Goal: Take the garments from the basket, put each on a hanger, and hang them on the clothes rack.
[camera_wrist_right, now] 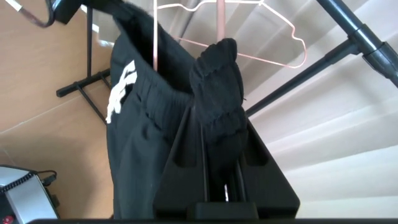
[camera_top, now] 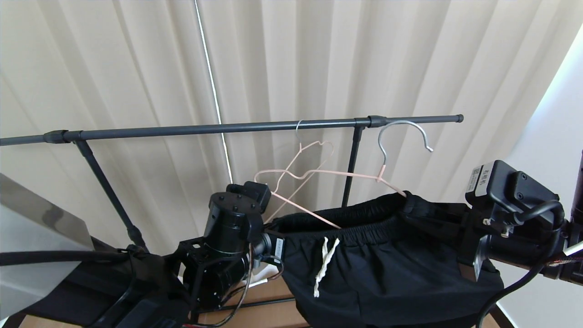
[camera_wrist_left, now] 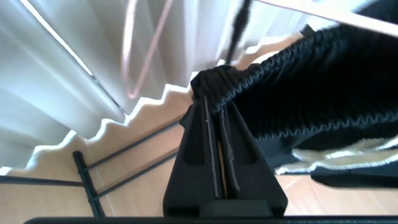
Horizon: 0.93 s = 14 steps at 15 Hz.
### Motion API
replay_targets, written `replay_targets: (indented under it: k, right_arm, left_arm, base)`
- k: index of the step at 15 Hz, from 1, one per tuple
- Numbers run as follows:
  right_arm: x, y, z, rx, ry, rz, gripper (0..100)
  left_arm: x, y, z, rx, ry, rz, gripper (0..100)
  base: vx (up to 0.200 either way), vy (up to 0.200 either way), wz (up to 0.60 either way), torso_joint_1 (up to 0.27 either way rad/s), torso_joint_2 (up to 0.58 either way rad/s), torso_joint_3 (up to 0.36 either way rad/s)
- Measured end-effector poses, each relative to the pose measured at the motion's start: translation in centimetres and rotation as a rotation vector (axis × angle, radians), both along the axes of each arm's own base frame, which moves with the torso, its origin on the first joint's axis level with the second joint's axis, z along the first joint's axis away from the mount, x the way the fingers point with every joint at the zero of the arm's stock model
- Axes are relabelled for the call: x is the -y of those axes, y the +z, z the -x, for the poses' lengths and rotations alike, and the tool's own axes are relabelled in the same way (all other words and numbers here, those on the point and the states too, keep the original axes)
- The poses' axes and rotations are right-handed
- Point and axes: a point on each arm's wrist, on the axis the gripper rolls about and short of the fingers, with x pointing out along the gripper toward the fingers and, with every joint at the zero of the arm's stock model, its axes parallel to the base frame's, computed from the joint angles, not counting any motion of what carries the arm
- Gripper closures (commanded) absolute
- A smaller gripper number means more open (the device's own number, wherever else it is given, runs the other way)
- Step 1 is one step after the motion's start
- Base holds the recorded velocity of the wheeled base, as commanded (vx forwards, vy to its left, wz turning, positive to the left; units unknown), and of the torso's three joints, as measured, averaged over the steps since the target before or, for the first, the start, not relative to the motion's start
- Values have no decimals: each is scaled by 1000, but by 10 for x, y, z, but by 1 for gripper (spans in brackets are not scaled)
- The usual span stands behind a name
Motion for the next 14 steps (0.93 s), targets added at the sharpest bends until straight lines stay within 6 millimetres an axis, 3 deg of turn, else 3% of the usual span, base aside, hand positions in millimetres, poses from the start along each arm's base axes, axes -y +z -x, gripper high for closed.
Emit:
replay_targets:
  k: [8,14]
  right_arm:
    - [1,-8,2,-30,3,22,100]
    - [0,-19,2,-51,18,63,100]
  left_arm:
    - [-29,16,-18,46,96,18,100]
    - [-36,25,-19,70,109,20,100]
  base:
    - [0,0,0,0,0,0]
    - [0,0,0,0,0,0]
